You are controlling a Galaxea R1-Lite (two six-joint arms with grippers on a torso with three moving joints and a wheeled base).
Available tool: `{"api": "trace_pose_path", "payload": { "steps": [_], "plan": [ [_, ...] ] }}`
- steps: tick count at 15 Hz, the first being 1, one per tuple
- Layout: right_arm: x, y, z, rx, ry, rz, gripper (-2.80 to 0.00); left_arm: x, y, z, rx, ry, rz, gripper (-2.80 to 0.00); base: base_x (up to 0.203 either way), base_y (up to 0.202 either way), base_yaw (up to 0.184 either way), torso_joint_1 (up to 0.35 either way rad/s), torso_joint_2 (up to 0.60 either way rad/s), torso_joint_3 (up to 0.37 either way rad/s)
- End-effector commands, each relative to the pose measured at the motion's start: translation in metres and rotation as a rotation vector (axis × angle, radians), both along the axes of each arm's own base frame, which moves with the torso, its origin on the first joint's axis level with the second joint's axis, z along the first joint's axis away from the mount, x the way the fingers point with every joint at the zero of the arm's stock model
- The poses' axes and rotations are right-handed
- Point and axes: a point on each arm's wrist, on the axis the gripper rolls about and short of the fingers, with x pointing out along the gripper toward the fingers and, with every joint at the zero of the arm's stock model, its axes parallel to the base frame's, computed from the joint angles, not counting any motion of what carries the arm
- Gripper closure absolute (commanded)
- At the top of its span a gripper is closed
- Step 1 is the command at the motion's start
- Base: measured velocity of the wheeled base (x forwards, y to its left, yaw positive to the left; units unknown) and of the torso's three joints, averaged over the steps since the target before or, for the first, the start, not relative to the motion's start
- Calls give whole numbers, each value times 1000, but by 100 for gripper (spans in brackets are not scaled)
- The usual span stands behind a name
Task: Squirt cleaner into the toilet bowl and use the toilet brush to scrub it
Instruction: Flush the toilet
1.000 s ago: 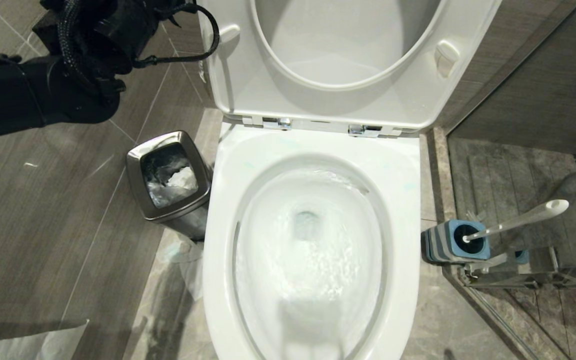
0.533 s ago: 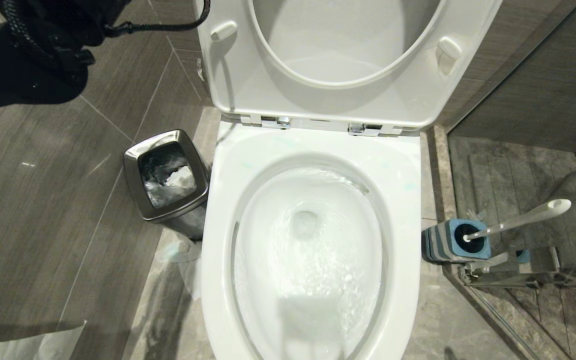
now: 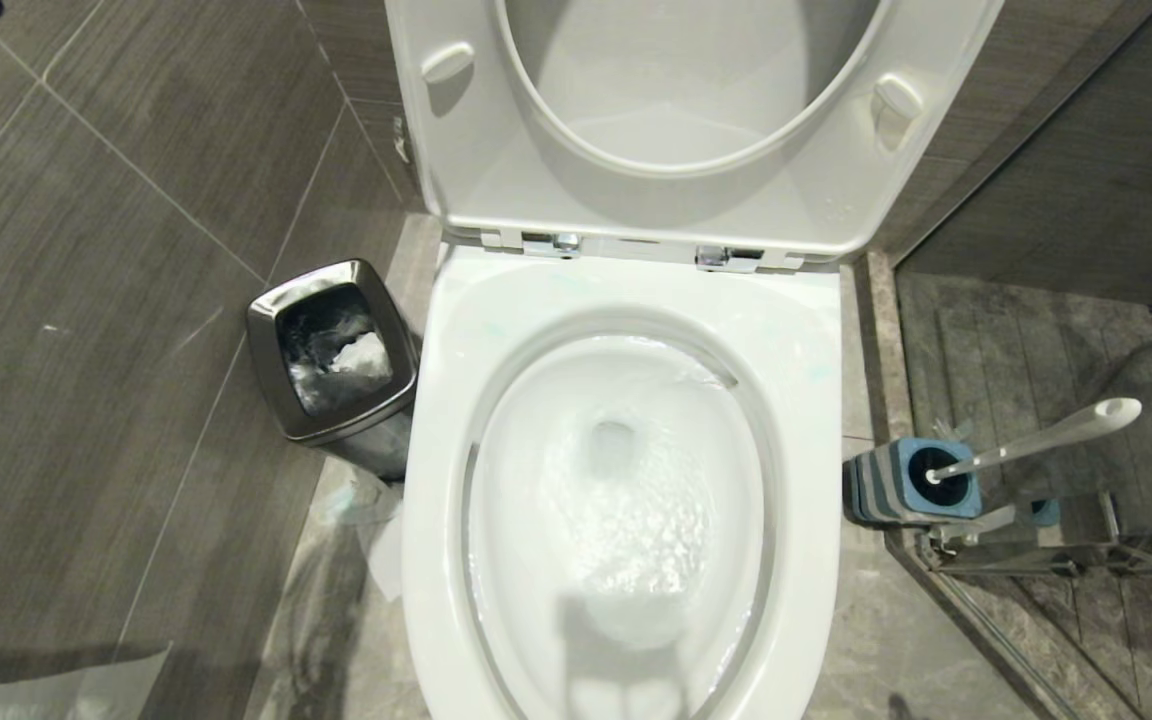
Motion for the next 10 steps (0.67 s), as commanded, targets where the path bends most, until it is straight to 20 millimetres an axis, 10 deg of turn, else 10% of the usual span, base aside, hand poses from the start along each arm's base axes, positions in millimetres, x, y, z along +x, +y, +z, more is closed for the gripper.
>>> {"api": "trace_pose_path", "payload": {
  "steps": [1, 10],
  "plan": [
    [0, 0, 0, 0, 2, 1, 0, -22, 9, 13, -15, -44, 4, 0, 0, 0, 0, 0, 0, 0],
    [0, 0, -1, 0, 3, 1, 0, -64, 9, 14, -234, 297, 264, 0, 0, 0, 0, 0, -4, 0]
  ]
}}
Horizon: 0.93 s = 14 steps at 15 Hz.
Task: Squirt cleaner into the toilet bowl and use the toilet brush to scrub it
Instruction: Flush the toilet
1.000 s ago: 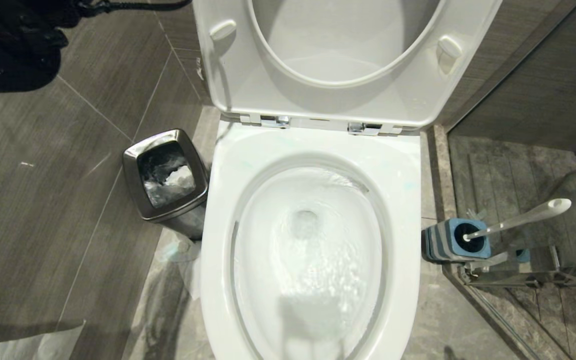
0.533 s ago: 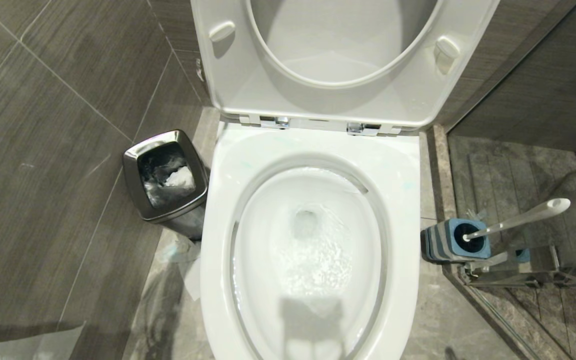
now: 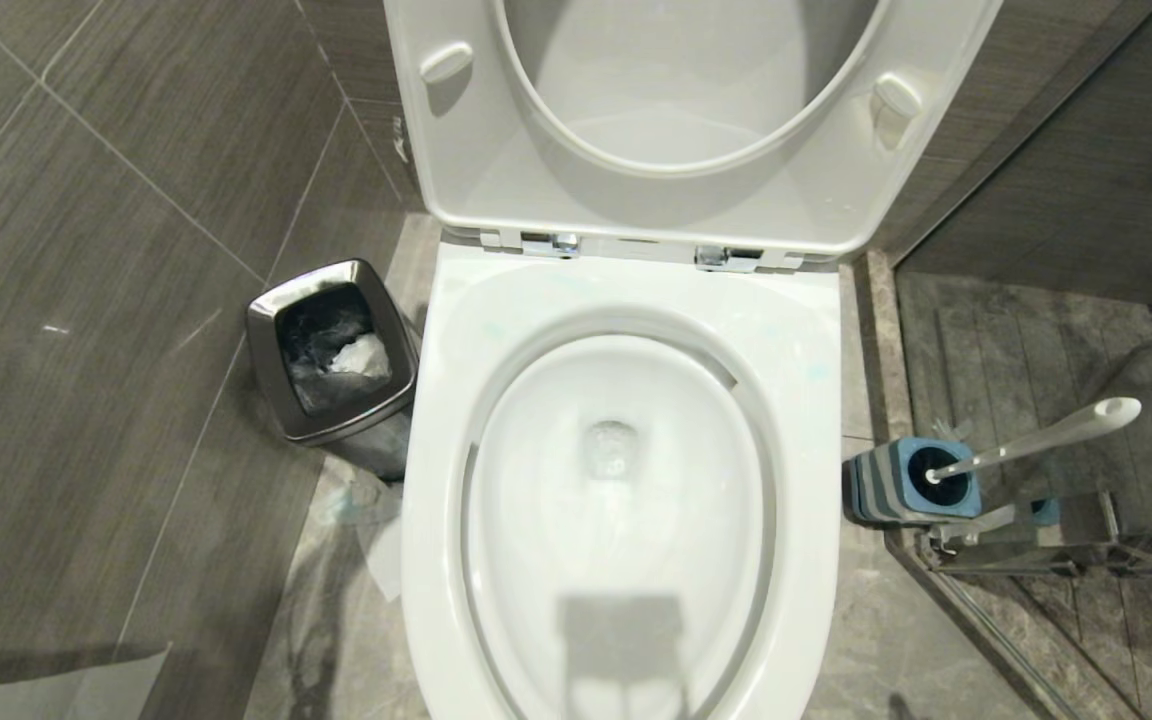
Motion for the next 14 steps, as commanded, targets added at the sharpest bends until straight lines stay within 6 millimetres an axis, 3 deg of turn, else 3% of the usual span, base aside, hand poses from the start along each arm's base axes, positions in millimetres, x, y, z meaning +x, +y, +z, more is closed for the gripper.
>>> {"api": "trace_pose_path", "payload": {
  "steps": [1, 6, 9, 14],
  "plan": [
    [0, 0, 0, 0, 2, 0, 0, -21, -2, -1, -62, 131, 107, 0, 0, 0, 0, 0, 0, 0],
    [0, 0, 0, 0, 0, 0, 0, -32, -16, -4, -34, 186, 50, 0, 0, 0, 0, 0, 8, -1],
    [0, 0, 0, 0, 1, 0, 0, -48, -21, -8, -8, 251, -38, 0, 0, 0, 0, 0, 0, 0],
    [0, 0, 0, 0, 3, 0, 0, -70, -10, -10, 44, 328, -91, 0, 0, 0, 0, 0, 0, 0]
  ]
}}
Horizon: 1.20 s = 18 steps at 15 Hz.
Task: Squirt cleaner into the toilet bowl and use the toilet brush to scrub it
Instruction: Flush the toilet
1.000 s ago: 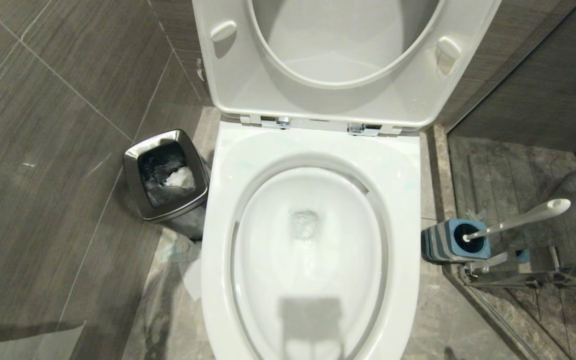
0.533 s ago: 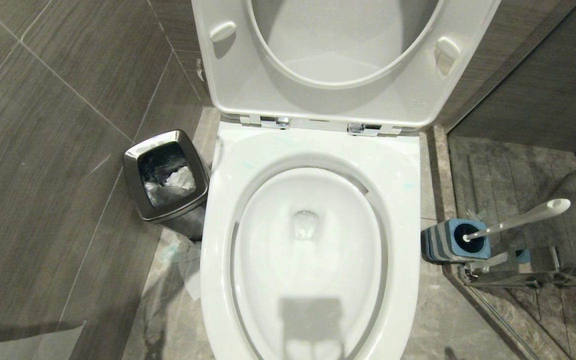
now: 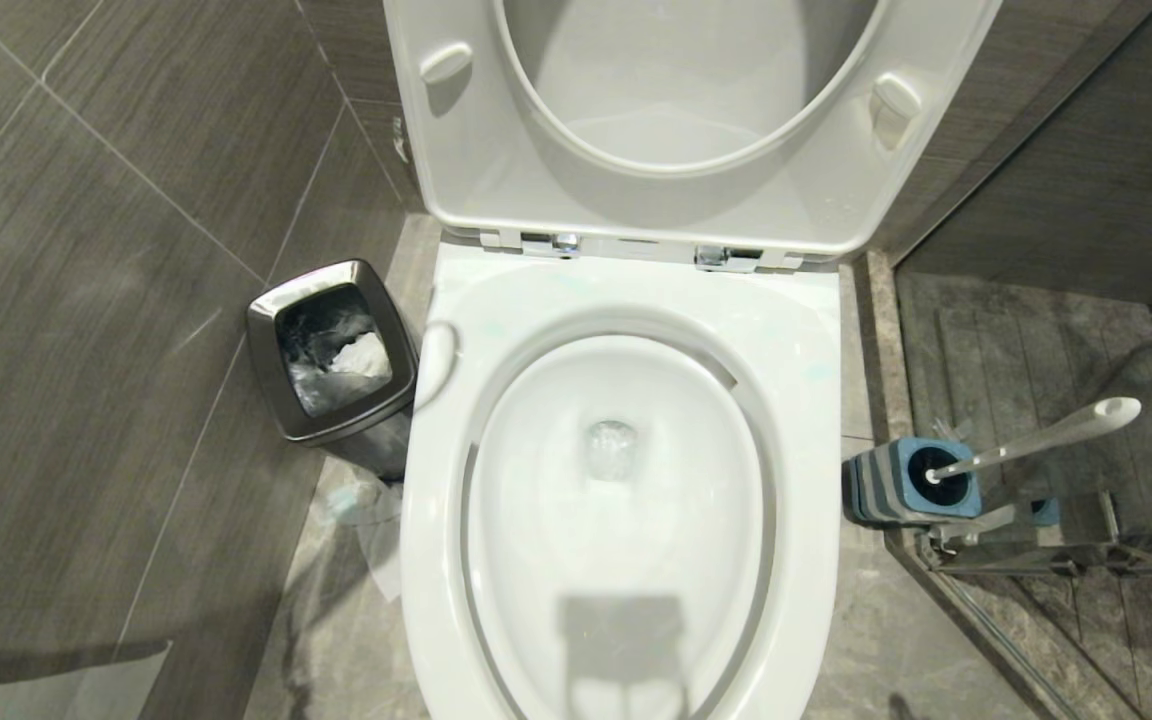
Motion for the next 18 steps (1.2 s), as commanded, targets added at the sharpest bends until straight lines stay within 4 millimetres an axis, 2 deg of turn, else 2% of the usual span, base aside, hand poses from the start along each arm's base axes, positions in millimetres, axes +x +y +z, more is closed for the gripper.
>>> {"api": "trace_pose_path", "payload": {
  "steps": [1, 4, 9, 12, 18],
  "plan": [
    [0, 0, 0, 0, 2, 0, 0, -14, 14, 4, 4, 5, 0, 0, 0, 0, 0, 0, 0, 0],
    [0, 0, 0, 0, 1, 0, 0, -23, 28, 0, 56, 58, 17, 0, 0, 0, 0, 0, 0, 0],
    [0, 0, -1, 0, 3, 0, 0, -23, 30, -16, -11, 197, -40, 0, 0, 0, 0, 0, 6, 0],
    [0, 0, 0, 0, 2, 0, 0, -23, 29, -22, -54, 253, -151, 0, 0, 0, 0, 0, 0, 0],
    [0, 0, 0, 0, 2, 0, 0, -8, 36, -23, -197, 282, -324, 0, 0, 0, 0, 0, 0, 0]
  ]
}}
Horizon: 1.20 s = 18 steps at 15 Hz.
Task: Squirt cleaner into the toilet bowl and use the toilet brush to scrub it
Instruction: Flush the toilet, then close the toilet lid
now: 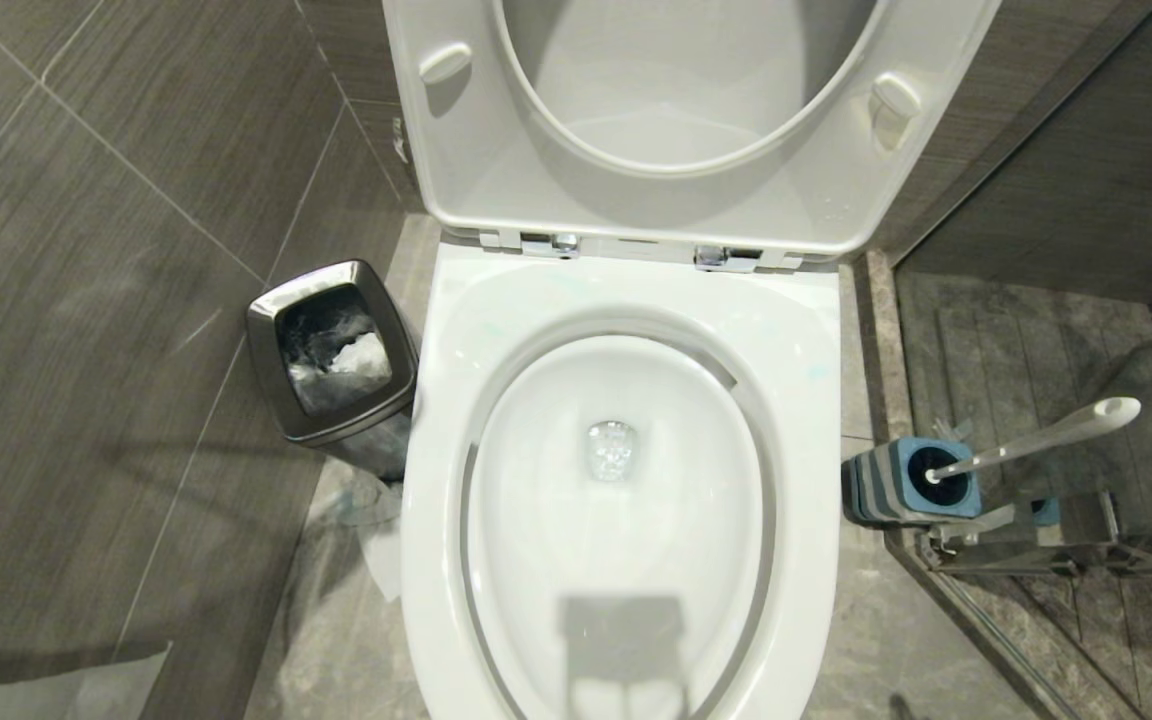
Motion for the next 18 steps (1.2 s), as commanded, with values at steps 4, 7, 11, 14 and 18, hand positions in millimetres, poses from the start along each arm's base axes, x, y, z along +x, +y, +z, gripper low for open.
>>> {"api": "trace_pose_path", "payload": {
  "steps": [4, 7, 11, 14, 18],
  "plan": [
    [0, 0, 0, 0, 0, 0, 0, 11, 1, 5, -44, -49, 25, 0, 0, 0, 0, 0, 0, 0],
    [0, 0, 0, 0, 0, 0, 0, 15, 0, 6, -53, -63, 37, 0, 0, 0, 0, 0, 0, 0],
    [0, 0, 0, 0, 1, 0, 0, 18, 0, 5, -43, -56, 47, 0, 0, 0, 0, 0, 0, 0],
    [0, 0, 0, 0, 3, 0, 0, 18, -1, 3, -35, -45, 47, 0, 0, 0, 0, 0, 0, 0],
    [0, 0, 0, 0, 1, 0, 0, 20, 1, 2, -29, -42, 64, 0, 0, 0, 0, 0, 0, 0]
  ]
}}
